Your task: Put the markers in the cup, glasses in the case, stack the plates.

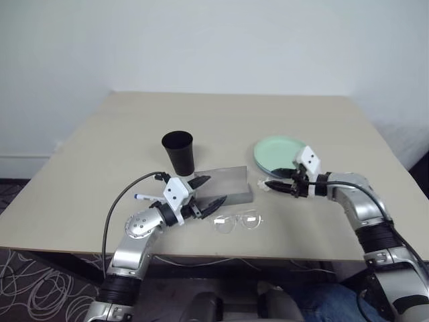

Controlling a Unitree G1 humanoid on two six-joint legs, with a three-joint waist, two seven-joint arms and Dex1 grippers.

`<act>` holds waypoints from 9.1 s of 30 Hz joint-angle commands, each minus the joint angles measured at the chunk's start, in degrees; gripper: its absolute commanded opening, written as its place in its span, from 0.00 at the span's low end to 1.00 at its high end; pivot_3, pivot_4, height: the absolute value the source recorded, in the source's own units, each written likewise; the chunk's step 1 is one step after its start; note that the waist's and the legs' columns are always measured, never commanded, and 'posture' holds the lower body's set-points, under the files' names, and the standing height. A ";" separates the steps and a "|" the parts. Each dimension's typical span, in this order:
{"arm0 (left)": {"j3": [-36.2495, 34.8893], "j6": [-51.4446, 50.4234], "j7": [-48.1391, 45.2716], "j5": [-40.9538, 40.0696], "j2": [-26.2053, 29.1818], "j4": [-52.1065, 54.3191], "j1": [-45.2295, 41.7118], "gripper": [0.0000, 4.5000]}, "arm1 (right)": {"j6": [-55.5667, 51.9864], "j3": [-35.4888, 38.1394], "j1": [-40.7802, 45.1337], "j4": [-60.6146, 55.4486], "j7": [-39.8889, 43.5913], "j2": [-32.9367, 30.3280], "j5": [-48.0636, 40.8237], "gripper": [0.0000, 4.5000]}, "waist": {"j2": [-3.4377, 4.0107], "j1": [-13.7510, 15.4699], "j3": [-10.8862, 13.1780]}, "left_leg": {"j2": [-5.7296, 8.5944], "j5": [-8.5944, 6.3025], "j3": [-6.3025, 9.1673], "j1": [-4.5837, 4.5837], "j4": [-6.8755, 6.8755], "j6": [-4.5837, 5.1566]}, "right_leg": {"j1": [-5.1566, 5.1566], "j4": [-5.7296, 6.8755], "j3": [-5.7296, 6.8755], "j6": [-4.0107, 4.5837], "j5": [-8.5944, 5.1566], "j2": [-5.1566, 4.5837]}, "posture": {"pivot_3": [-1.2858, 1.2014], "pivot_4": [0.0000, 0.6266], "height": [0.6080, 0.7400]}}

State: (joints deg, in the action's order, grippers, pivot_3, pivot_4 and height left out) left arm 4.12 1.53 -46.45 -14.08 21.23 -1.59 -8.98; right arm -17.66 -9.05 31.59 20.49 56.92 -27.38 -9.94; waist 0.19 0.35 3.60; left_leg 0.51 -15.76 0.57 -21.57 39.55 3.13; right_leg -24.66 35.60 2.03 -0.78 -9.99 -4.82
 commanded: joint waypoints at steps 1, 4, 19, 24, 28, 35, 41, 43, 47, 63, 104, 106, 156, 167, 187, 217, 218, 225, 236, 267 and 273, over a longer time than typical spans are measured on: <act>-0.05 -0.42 -0.58 -0.75 0.56 2.30 -0.63 0.87 | 4.45 -0.43 4.06 4.27 -2.08 1.14 2.83 0.53 | 0.00 -0.07 0.00 | 0.00 0.00 -0.01 0.00 0.01 0.00 | 0.00 0.00 -0.01 0.00 0.00 0.00 | 0.52 0.00 0.86; 0.05 -1.06 -0.87 -1.01 0.68 2.80 -0.43 0.87 | 7.39 -0.76 6.08 9.68 -3.68 2.73 4.58 0.53 | 0.00 -0.15 0.00 | 0.00 0.00 -0.02 0.03 0.01 0.00 | 0.00 0.02 -0.01 0.00 0.00 0.00 | 0.52 0.00 0.86; 0.20 -5.61 -2.84 -4.14 0.32 4.84 0.57 0.87 | 8.58 -0.87 6.88 16.37 -1.94 4.46 6.24 0.33 | 0.01 -0.15 -0.01 | -0.01 0.00 0.00 0.05 0.00 0.00 | 0.00 0.06 -0.03 0.00 0.01 0.03 | 0.52 0.00 0.86; 0.21 -5.73 -2.94 -3.98 0.09 4.85 0.48 0.87 | 7.88 0.06 6.43 14.81 -1.45 3.87 5.55 0.01 | 0.01 -0.14 -0.01 | 0.00 0.01 -0.01 0.05 0.01 0.00 | 0.01 0.06 -0.03 0.00 0.01 0.03 | 0.52 0.00 0.86; 0.19 -5.55 -2.89 -3.82 0.07 4.88 0.50 0.87 | 7.13 2.16 6.52 11.36 -0.55 3.08 3.18 0.01 | 0.01 -0.14 -0.01 | 0.01 0.00 0.00 0.04 0.01 0.00 | 0.01 0.06 -0.03 0.00 0.01 0.02 | 0.52 0.00 0.86; 0.11 -5.39 -2.72 -3.74 0.03 4.94 0.71 0.87 | 7.53 7.38 11.71 13.10 -7.92 2.91 2.55 0.01 | 0.01 -0.18 0.00 | 0.00 0.01 -0.01 0.05 0.01 0.00 | 0.00 0.07 -0.04 0.01 0.01 0.03 | 0.52 0.00 0.86; 0.06 -5.23 -2.83 -3.66 -0.03 4.48 0.29 0.87 | 13.25 8.16 20.12 30.00 -20.34 3.84 7.28 0.01 | 0.02 -0.21 -0.01 | 0.01 0.01 -0.03 0.06 0.01 0.00 | 0.00 0.06 -0.03 0.03 0.02 0.03 | 0.52 0.00 0.86; 0.07 -5.12 -2.78 -3.52 -0.08 4.25 0.07 0.87 | 14.72 8.40 22.20 35.05 -21.94 4.24 7.82 0.05 | 0.02 -0.19 -0.01 | 0.05 0.01 -0.03 0.03 -0.02 0.00 | -0.01 0.04 -0.03 0.03 0.01 0.03 | 0.52 0.00 0.86; -0.16 -4.99 -2.61 -3.39 0.01 4.21 -0.02 0.87 | 16.82 8.85 24.24 40.52 -22.75 4.61 8.21 0.30 | 0.02 -0.35 0.00 | 0.08 0.01 -0.04 0.00 -0.04 0.01 | -0.01 0.01 -0.07 0.02 0.02 0.03 | 0.52 0.00 0.86; 1.69 -16.95 -9.78 -4.82 7.39 2.30 -10.95 0.87 | 22.37 11.75 8.89 22.67 -6.10 1.28 1.74 0.52 | 0.01 -0.51 -0.01 | 0.06 0.01 0.00 0.04 -0.02 0.03 | 0.04 0.03 -0.11 -0.01 0.01 0.07 | 0.52 0.00 0.86; 29.27 -30.65 -34.40 16.52 6.52 -12.68 -41.85 0.87 | 9.59 10.43 -19.97 -15.77 -7.19 7.22 -8.86 0.52 | -0.13 -1.03 0.06 | 0.00 0.01 -0.03 0.06 0.11 0.03 | 0.05 0.07 -0.28 -0.03 0.00 0.20 | 0.52 0.00 0.86; 29.76 -30.45 -34.73 16.98 6.28 -12.86 -41.80 0.87 | 9.22 10.91 -20.31 -16.61 -7.98 7.75 -9.80 0.52 | -0.13 -1.03 0.06 | -0.01 0.01 -0.02 0.06 0.10 0.03 | 0.05 0.07 -0.27 -0.03 0.00 0.20 | 0.52 0.00 0.86; 26.84 -29.60 -34.64 16.63 4.92 -13.75 -41.26 0.05 | 12.33 14.06 -20.33 -14.47 -9.64 6.67 -11.91 0.53 | -0.14 -1.03 0.06 | 0.01 0.01 -0.05 0.06 0.21 0.04 | 0.06 0.12 -0.35 -0.05 0.01 0.20 | 0.52 0.00 0.86; 30.36 -25.39 -34.12 19.41 4.44 -14.87 -40.14 0.05 | 12.24 13.35 -20.94 -15.02 -10.43 7.35 -11.44 0.53 | -0.14 -1.02 0.06 | 0.05 0.01 -0.07 0.05 0.24 0.04 | 0.06 0.13 -0.38 -0.05 0.02 0.21 | 0.52 0.00 0.86; 32.31 -21.22 -34.59 22.78 4.50 -17.33 -39.92 0.13 | 14.09 12.60 -21.59 -13.69 -11.47 7.97 -10.47 0.53 | -0.14 -1.05 0.04 | -0.02 0.01 -0.09 0.04 0.41 0.06 | 0.12 0.13 -1.39 -0.07 0.03 0.93 | 0.52 0.00 0.86; 19.61 -20.23 -31.91 17.13 5.22 -25.27 -51.20 0.01 | 14.17 12.62 -20.24 -12.91 -11.37 7.41 -10.95 0.53 | -0.15 -1.12 0.04 | 0.00 0.02 -0.05 0.04 0.43 0.06 | 0.14 0.14 -1.46 -0.08 0.03 1.01 | 0.52 0.00 0.86; 20.19 -17.56 -29.31 19.23 5.58 -28.71 -52.37 0.01 | 14.11 12.60 -20.26 -12.93 -11.28 7.37 -10.96 0.53 | -0.15 -1.14 0.04 | 0.04 0.02 -0.06 0.06 0.44 0.06 | 0.14 0.17 -1.45 -0.07 0.04 1.02 | 0.52 0.00 0.86; 21.39 -5.68 -21.68 25.68 5.39 -43.12 -55.27 0.01 | 14.11 12.02 -20.17 -12.85 -11.24 8.02 -10.66 0.53 | -0.16 -1.09 0.04 | 0.11 0.01 -0.03 0.02 0.43 0.06 | 0.13 0.13 -1.45 -0.16 0.08 1.07 | 0.52 0.00 0.86; 21.80 -3.49 -23.34 27.92 3.21 -44.44 -52.11 0.01 | 14.28 11.58 -20.93 -13.16 -11.84 8.69 -10.63 0.53 | -0.21 -0.80 0.04 | 0.09 0.01 -0.05 -0.03 0.45 0.07 | 0.12 0.12 -1.45 -0.17 0.09 1.01 | 0.52 0.00 0.86; 23.85 -13.71 -30.07 28.89 3.61 -33.16 -45.75 0.01 | 14.32 10.84 -20.68 -12.97 -12.24 9.35 -10.34 0.53 | -0.21 -1.01 0.03 | 0.06 0.01 -0.05 0.02 0.46 0.07 | 0.15 0.15 -1.46 -0.16 0.09 1.03 | 0.52 0.00 0.86; 22.90 -18.80 -32.74 26.56 3.16 -30.75 -44.98 0.01 | 13.84 10.78 -20.81 -13.78 -12.48 9.28 -10.48 0.53 | -0.20 -1.03 0.02 | 0.05 0.01 -0.05 0.05 0.47 0.08 | 0.18 0.16 -1.46 -0.16 0.08 1.03 | 0.52 0.00 0.86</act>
State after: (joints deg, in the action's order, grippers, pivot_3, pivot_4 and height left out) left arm 27.80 -15.55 -78.00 13.56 24.63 -33.64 -54.28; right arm -4.02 1.11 9.72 9.46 44.57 -17.79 -20.05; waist 0.00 -0.68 3.62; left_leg 0.56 -15.75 0.51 -21.52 40.02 3.20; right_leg -24.48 35.76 0.57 -0.94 -9.91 -3.79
